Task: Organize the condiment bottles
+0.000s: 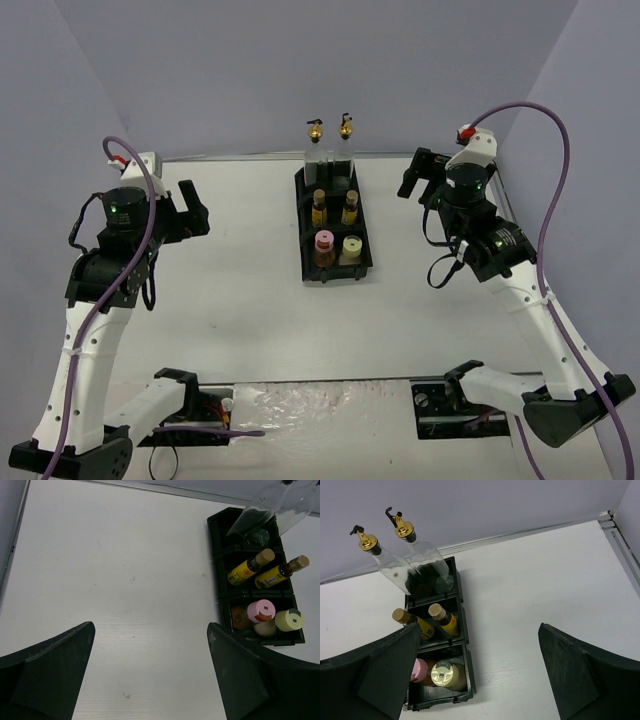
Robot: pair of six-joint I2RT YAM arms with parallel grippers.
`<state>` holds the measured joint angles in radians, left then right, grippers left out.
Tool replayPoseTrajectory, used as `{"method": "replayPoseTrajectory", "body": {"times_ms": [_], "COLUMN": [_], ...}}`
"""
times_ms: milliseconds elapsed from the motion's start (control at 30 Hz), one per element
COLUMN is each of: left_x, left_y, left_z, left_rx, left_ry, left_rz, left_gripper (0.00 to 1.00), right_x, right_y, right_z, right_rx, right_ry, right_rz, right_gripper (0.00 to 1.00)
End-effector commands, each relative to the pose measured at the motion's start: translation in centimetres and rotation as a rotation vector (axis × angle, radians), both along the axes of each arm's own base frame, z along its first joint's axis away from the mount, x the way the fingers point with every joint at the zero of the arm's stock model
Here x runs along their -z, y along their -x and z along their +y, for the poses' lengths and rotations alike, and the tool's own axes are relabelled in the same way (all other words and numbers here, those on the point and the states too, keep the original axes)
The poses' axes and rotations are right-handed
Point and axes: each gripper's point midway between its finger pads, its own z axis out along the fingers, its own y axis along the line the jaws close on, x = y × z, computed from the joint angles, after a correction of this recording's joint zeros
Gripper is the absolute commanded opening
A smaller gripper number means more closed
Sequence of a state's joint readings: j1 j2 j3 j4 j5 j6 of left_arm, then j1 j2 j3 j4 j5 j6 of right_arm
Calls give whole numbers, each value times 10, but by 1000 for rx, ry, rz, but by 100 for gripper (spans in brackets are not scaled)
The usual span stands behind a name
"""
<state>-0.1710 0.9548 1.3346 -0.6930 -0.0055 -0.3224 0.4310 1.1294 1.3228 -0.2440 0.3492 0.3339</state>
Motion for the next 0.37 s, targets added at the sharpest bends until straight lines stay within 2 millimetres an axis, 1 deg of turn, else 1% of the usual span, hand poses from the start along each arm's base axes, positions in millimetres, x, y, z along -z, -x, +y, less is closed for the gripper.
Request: {"method": "replayPoseTrajectory", "body": {"times_ms": [0,233,333], "left_x": [-40,-39,-41], "left_y": [-3,-5,-5], "left_z": [-3,-9,-10], "left_rx": [6,23,24], "left_ry": [-7,-18,-28], "left_rz": [-113,-105,-109], "left_gripper": [92,92,92], "right_x": [-31,-40,-45], "right_y": [4,13,14], "right_z": [-6,-13,-15], "right_rx": [7,30,35], "right_ry": [-19,-36,-38], "right_rz": [-102,-129,-135], "right_gripper": [100,100,100]}}
